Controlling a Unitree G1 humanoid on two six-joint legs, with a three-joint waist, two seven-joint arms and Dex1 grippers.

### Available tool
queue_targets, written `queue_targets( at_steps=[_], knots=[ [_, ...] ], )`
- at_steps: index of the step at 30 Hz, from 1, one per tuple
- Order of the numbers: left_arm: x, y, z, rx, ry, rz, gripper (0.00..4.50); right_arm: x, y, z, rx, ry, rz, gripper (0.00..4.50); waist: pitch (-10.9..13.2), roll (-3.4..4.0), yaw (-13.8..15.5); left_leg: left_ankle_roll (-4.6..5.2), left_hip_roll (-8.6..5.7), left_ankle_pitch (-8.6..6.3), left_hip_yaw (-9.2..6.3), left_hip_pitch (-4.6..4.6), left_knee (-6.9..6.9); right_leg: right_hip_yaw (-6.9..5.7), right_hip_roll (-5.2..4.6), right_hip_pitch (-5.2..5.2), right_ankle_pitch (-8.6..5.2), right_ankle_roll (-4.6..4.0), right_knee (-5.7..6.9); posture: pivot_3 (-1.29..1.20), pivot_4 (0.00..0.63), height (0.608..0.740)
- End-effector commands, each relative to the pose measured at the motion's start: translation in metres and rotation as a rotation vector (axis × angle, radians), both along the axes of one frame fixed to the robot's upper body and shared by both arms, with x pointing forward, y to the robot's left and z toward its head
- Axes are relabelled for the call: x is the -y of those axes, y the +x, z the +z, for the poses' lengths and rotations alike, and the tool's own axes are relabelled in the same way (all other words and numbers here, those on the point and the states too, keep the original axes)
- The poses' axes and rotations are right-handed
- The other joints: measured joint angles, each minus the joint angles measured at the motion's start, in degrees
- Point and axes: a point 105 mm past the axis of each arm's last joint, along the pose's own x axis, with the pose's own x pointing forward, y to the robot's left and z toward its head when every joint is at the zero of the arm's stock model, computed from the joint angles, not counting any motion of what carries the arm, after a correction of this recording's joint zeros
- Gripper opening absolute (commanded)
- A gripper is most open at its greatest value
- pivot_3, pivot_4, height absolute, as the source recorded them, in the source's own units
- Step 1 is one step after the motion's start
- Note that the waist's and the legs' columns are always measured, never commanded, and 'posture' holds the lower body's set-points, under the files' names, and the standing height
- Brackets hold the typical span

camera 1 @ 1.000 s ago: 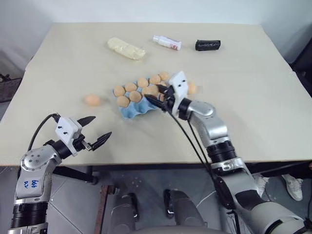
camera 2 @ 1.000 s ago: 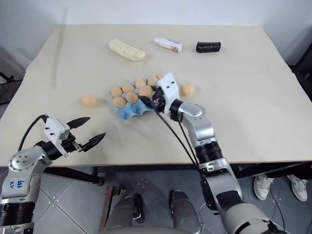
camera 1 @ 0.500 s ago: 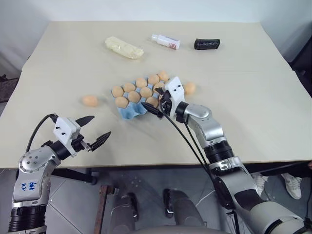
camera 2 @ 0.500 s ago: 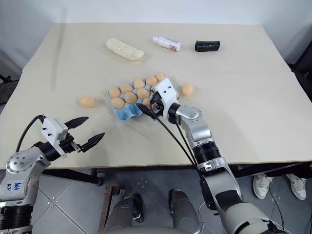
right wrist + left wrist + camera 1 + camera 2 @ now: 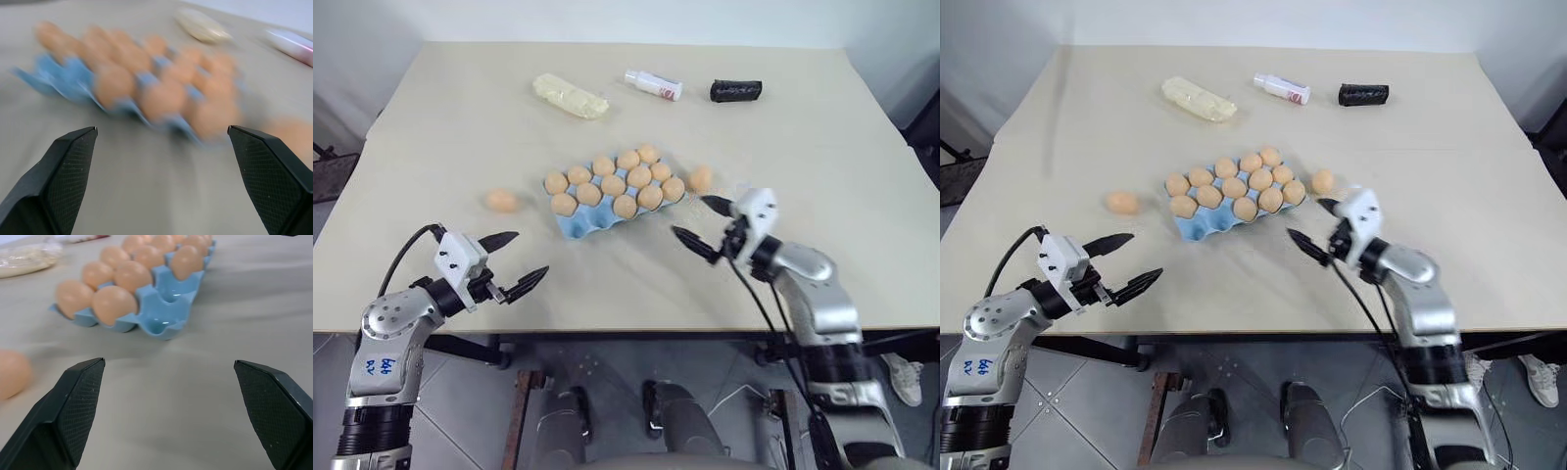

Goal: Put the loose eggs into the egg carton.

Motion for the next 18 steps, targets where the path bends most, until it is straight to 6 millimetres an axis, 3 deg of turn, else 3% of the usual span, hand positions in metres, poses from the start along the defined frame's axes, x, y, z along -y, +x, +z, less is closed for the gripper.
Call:
queue_targets(
  at_steps=[1,4,7,15,18],
  knots=[
    [0.013,0.002,0.007,0.037,-0.004,-0.050,4.50,0.024,-0.005,0.010,0.071,0.011,-0.087,4.47,0.0,0.00,-0.4,0.00,0.01,0.00,0.01,0.00,0.01,0.03,0.03,-0.01,0.01,0.01,0.00,0.00,0.150,0.740],
    [0.019,0.008,0.007,0.043,-0.002,-0.069,4.50,0.037,-0.001,0.002,0.066,0.000,-0.155,4.47,0.0,0.00,-0.8,0.01,0.00,0.05,0.04,0.10,0.04,0.13,0.15,0.00,0.05,0.07,0.08,0.00,0.150,0.740],
    [0.023,0.013,0.008,0.050,0.010,-0.084,4.50,0.038,0.005,0.003,0.076,0.012,-0.176,4.47,0.0,0.00,-0.7,-0.02,-0.06,0.08,0.01,0.14,0.16,0.13,0.19,0.00,0.04,0.06,0.24,0.00,0.150,0.740],
    [0.019,0.020,0.014,0.069,0.005,-0.071,4.50,0.027,0.034,0.016,0.081,0.022,-0.190,4.47,0.0,0.00,-0.6,0.02,-0.02,0.09,0.02,0.08,0.32,0.16,0.08,-0.01,0.05,0.08,0.36,0.00,0.150,0.740],
    [0.016,0.019,0.014,0.066,0.001,-0.064,4.50,0.020,0.057,0.029,0.057,0.036,-0.237,4.47,0.0,0.00,-0.7,0.04,-0.02,0.10,0.02,0.07,0.32,0.15,0.07,-0.03,0.06,0.09,0.37,0.00,0.150,0.740]
  ],
)
